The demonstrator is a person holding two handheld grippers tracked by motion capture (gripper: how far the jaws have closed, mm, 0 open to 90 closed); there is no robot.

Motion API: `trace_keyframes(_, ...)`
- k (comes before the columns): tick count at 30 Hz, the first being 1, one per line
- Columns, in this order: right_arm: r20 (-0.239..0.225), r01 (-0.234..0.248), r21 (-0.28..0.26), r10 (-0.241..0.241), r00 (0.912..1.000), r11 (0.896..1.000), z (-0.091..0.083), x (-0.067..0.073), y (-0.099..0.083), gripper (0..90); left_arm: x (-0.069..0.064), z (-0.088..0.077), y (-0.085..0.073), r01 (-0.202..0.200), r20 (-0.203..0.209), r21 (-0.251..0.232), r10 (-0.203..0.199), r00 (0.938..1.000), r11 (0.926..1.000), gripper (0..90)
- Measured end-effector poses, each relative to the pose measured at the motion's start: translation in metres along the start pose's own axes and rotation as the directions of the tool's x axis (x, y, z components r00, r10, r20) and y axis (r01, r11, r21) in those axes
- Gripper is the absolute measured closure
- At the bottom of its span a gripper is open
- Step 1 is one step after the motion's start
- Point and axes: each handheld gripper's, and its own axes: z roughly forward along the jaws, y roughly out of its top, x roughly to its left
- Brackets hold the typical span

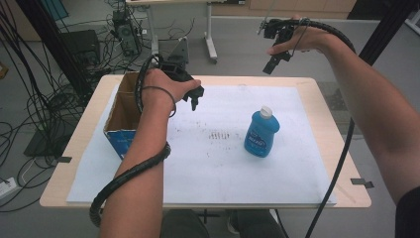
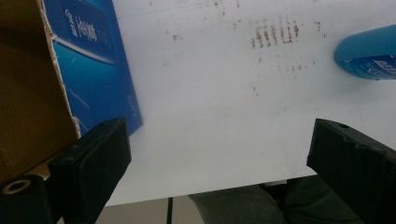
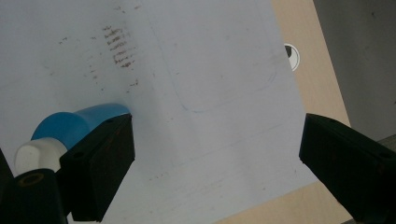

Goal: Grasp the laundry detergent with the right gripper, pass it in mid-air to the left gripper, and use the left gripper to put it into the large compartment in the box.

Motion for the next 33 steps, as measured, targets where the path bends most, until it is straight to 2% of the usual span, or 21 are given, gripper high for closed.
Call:
trace_keyframes(8, 0.008, 0.003, -0.002, -0.003, 1.0, 1.0, -0.005, 0.002, -0.008, 10.3, 0.0, 0.002, 0.001, -0.002, -0.002, 0.001, 0.002, 1.0, 1.0, 6.4)
trace_keyframes(13, 0.01, -0.008, -0.006, 0.008, 0.9999, 1.0, -0.01, 0.002, -0.019, 10.2, 0.001, 0.002, 0.0, -0.003, -0.005, 0.0, 0.003, 1.0, 1.0, 6.4)
trace_keyframes(22, 0.008, -0.03, -0.01, 0.03, 0.9995, 1.0, -0.016, 0.005, -0.049, 10.0, -0.001, 0.003, 0.002, -0.017, -0.007, -0.005, 0.017, 0.9998, 0.9998, 6.4)
trace_keyframes(24, 0.006, -0.041, -0.032, 0.042, 0.9991, 0.999, -0.02, 0.006, -0.06, 9.8, -0.002, 0.004, 0.003, -0.025, -0.005, -0.007, 0.025, 0.9997, 0.9997, 6.4)
trace_keyframes(26, 0.003, -0.043, -0.038, 0.043, 0.9991, 0.998, -0.021, 0.007, -0.063, 9.8, -0.003, 0.004, 0.003, -0.026, -0.004, -0.009, 0.026, 0.9996, 0.9996, 6.4)
trace_keyframes(33, 0.006, -0.052, -0.051, 0.052, 0.9986, 0.997, -0.027, 0.016, -0.088, 9.3, -0.003, 0.005, 0.002, -0.031, -0.007, -0.014, 0.031, 0.9995, 0.9994, 6.3)
